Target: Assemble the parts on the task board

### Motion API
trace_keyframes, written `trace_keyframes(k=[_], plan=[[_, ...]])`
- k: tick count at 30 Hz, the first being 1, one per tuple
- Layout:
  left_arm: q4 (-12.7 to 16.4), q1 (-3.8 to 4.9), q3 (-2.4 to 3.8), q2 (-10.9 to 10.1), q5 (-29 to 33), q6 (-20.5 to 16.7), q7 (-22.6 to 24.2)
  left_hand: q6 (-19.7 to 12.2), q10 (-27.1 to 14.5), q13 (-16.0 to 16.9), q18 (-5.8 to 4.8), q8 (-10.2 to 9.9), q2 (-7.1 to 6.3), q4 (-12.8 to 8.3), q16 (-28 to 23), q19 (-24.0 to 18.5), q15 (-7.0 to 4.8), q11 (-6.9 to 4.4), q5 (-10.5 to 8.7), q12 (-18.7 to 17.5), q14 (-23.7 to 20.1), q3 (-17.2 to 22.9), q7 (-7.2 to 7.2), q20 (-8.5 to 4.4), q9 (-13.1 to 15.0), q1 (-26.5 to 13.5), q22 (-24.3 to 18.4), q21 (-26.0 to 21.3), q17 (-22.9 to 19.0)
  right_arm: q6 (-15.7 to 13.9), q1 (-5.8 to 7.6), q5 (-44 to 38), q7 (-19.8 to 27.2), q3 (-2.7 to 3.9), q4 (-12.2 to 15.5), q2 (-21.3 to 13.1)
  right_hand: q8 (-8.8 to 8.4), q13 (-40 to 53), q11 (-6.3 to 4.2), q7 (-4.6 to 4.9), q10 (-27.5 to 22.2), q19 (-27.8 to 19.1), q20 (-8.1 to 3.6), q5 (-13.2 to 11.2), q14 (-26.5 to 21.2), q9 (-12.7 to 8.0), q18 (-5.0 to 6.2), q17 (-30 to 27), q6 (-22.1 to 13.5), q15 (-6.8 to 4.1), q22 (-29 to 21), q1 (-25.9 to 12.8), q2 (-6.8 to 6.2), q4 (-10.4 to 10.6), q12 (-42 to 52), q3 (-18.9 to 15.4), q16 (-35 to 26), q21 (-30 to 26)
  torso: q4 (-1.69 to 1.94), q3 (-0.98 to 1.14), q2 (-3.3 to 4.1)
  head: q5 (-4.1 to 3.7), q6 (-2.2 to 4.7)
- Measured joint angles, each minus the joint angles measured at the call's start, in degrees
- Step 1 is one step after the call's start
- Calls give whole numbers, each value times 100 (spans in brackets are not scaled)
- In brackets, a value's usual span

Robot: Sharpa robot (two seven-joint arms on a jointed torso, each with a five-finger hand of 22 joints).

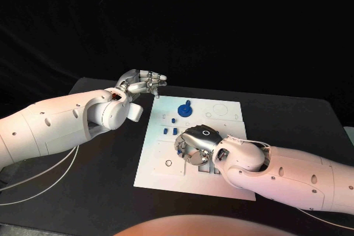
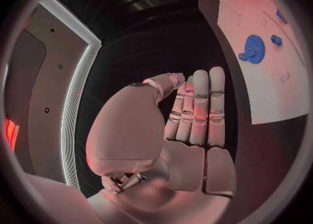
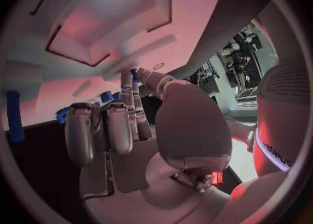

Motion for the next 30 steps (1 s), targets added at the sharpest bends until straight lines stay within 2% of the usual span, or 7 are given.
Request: trace_keyframes(k=[4,10,14,18,24,27,30], plan=[[0,0,0,-1,0,6,-15,0,0,0,0,0,0,0,0,0,0,0,0,0,0,0,0,0,0,0,0,-22,0,-61,0,1,-20,-2,23,-61,-215,-105,75,29,-236,9,52,41,-7,-87,0,-143,-305,44,0,-42,-175,54,-154,-57,-94,-287,0,1,-2,-10,9],[-3,1,0,-13,1,16,-37,0,0,-1,0,0,0,0,0,0,0,0,0,0,0,0,0,0,0,0,0,-22,0,-208,-6,1,-99,-8,232,-293,-281,-119,49,-32,-360,9,51,107,-7,-109,0,-247,-372,44,-1,-63,-259,46,-164,-189,-153,-385,0,11,-3,-30,27],[-7,1,0,-27,1,21,-49,0,0,0,0,0,0,0,0,0,0,0,0,0,0,0,0,0,0,0,0,-22,0,-310,29,0,-145,26,442,-501,-282,-119,49,-33,-360,9,51,131,-8,-109,0,-256,-373,43,-1,-63,-259,62,-164,-205,-159,-385,-4,13,-7,-42,36],[-8,1,-1,-37,1,27,-60,0,0,-1,0,0,0,0,0,0,0,0,0,0,0,0,0,0,0,0,0,-22,1,-380,148,10,-194,73,652,-845,-281,-119,49,-64,-360,9,51,131,-8,-98,0,-266,-342,43,-1,-63,-259,77,-164,-251,-162,-385,-7,15,-7,-64,54],[-7,1,-4,-58,2,37,-74,0,0,3,0,0,0,0,0,0,0,0,0,0,0,0,0,0,1,0,-7,-22,1,-371,450,159,-230,136,739,-1341,-281,-160,59,-43,-497,9,51,186,-8,-98,0,-272,-321,42,-2,-70,-297,115,-194,-450,-162,-500,-23,14,-9,-136,94],[-6,1,-5,-59,2,46,-79,0,0,5,0,0,0,0,0,0,0,0,0,0,0,0,0,0,0,0,-7,-22,1,-285,586,256,-232,152,711,-1504,-384,-257,117,-102,-873,-101,152,411,1,-126,94,-443,-379,138,-2,3,-237,189,-277,-1155,-274,-864,-31,11,-14,-161,109],[-6,1,-8,-56,2,56,-82,0,0,5,0,0,0,0,0,0,0,0,0,-1,0,0,0,0,1,0,-7,-22,1,-158,660,330,-234,165,629,-1585,-499,-379,190,-157,-1187,-203,217,464,-7,-166,94,-566,-435,188,-2,564,87,525,-170,-2510,-308,-1136,-35,11,-18,-183,127]])
